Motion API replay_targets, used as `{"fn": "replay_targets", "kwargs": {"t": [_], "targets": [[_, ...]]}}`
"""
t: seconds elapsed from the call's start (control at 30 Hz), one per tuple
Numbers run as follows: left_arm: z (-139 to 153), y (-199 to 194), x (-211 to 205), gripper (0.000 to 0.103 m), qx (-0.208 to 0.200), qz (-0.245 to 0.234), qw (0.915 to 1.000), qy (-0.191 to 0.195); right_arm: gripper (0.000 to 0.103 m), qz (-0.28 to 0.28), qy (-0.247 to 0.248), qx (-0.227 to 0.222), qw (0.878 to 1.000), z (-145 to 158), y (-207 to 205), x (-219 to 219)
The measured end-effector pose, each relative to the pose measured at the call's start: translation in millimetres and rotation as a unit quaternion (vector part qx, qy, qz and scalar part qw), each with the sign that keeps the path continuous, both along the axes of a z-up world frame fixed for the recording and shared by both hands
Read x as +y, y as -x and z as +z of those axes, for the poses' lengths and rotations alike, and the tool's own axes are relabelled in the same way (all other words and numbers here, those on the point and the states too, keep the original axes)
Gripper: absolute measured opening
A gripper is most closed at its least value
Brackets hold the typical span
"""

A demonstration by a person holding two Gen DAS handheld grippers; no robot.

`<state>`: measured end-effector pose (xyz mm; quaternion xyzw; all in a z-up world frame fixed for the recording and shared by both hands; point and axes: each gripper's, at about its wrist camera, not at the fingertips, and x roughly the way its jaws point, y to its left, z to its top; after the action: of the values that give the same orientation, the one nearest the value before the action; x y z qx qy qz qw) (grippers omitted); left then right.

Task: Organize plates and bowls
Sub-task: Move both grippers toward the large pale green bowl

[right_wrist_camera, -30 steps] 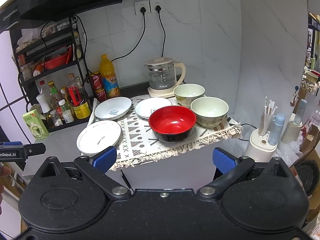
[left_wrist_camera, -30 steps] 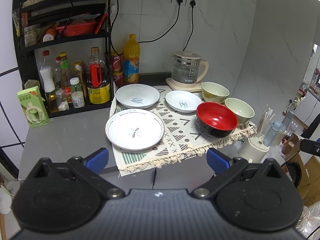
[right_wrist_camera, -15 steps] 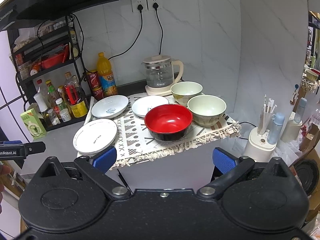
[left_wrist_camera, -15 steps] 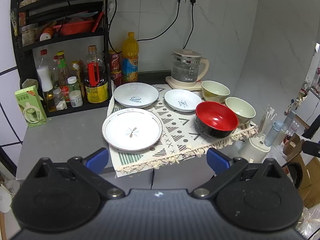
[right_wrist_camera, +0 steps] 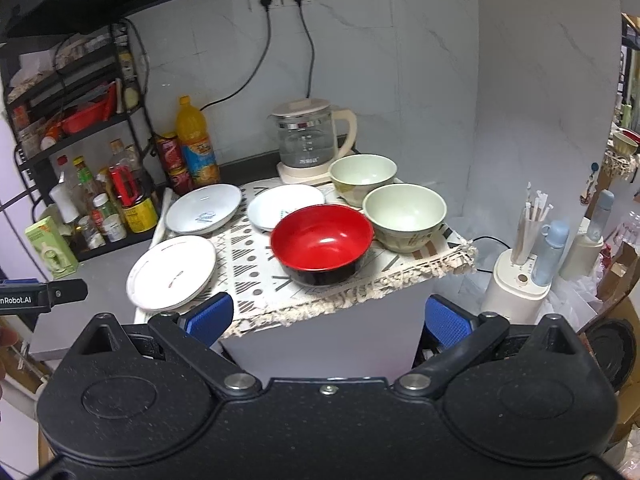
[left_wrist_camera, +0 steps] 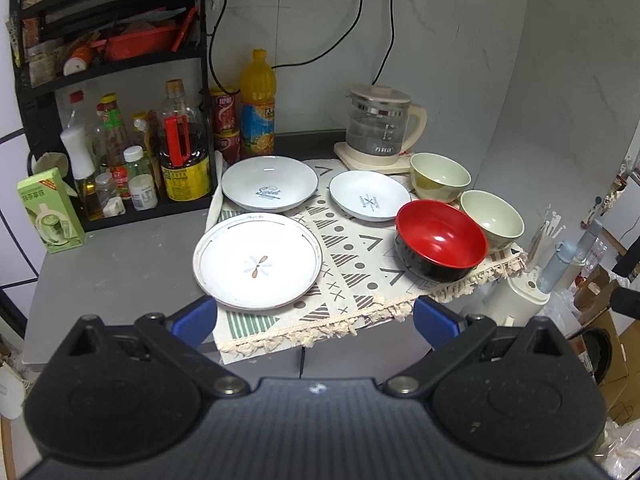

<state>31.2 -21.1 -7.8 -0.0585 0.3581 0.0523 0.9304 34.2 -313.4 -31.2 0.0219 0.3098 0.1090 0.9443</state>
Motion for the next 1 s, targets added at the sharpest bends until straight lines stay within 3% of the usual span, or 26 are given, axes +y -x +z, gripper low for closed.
{"fn": "replay_targets", "kwargs": {"t": [0.3,0.77,1.0], "targets": [[-7.5,-56.5,3.1,0.103,0.013,-0.001,0.9999,-0.002,0.103,-0.015,0.007,0.008,1.0,-7.7,-48.8,-3.3],[-26.8,-153.7,1.0,0.103,0.028,-0.016,0.9994,0.016,0.103,0.008,-0.019,0.021,1.0,-16.9,-135.5,-2.2],[-30.1,-204.6,-9.4,0.102,0.041,-0.046,0.998,0.012,0.103,-0.01,-0.035,0.026,0.999,-23.1,-172.3,-6.9]]}}
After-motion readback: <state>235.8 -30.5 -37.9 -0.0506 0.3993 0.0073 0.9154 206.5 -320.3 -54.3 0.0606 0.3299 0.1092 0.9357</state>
